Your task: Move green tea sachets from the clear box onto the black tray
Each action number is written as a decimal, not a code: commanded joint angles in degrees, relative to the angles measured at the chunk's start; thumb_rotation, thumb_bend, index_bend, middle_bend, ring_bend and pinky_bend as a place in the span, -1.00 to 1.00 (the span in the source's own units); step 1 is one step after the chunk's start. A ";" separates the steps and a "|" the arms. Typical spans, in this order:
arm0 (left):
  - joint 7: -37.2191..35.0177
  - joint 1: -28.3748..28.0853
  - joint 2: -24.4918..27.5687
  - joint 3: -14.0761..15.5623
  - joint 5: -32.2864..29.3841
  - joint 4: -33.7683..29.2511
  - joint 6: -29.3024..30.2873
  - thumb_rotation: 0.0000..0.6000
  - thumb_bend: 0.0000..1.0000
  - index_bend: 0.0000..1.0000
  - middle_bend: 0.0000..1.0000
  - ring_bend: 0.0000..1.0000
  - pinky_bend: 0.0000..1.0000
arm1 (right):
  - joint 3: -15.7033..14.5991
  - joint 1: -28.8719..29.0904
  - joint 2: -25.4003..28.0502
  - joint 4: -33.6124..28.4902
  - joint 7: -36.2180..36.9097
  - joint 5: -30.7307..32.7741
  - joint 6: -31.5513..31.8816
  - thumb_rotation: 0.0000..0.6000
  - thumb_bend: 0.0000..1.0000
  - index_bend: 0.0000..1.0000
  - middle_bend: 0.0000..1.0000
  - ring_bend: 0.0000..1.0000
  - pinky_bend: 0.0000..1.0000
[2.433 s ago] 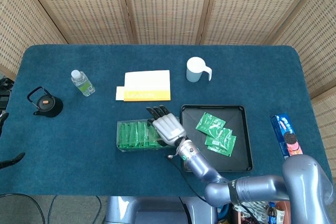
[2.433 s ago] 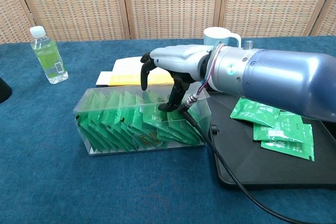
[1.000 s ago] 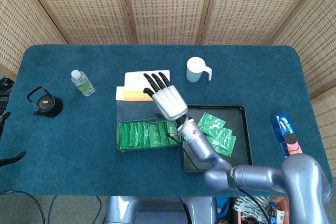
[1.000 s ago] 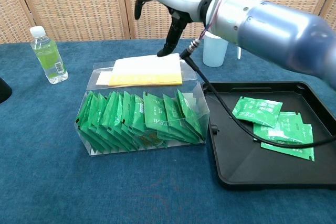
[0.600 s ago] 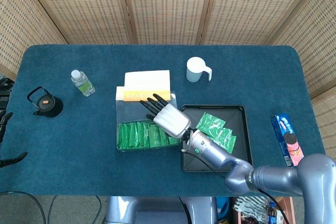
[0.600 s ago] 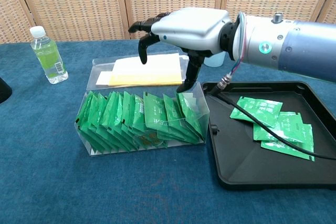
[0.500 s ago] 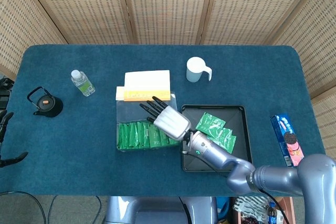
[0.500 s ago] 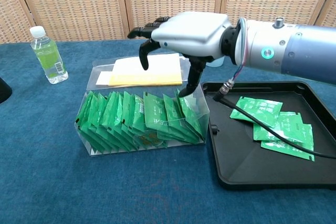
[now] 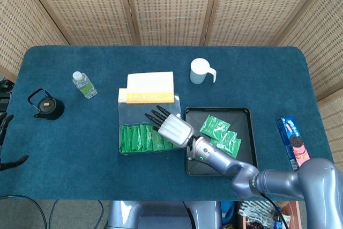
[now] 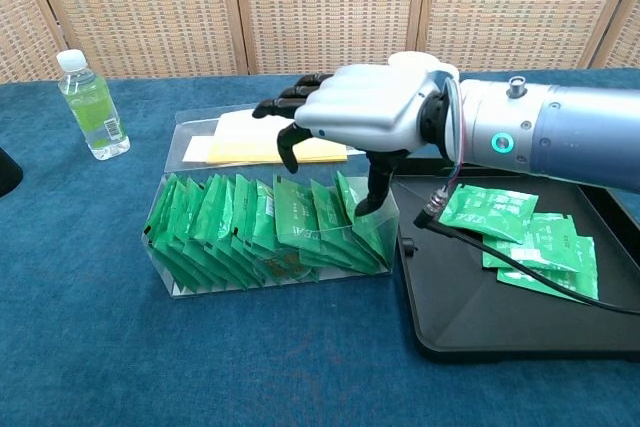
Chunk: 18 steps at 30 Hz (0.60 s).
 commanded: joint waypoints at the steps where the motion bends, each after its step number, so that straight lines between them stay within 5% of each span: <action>1: -0.01 -0.05 0.00 0.02 -0.01 -0.03 -0.11 1.00 -0.72 -1.00 -1.00 -1.00 -1.00 | -0.22 -0.35 -0.29 0.60 -0.10 -0.07 -0.37 1.00 -0.50 -0.23 -0.96 -1.00 -1.00; 18: 0.51 -0.29 -0.18 0.10 -0.25 -0.03 -0.57 1.00 -0.72 -1.00 -1.00 -1.00 -1.00 | -0.43 -1.39 -0.24 3.10 -0.81 -1.06 -1.97 1.00 -0.47 -0.14 -0.96 -1.00 -1.00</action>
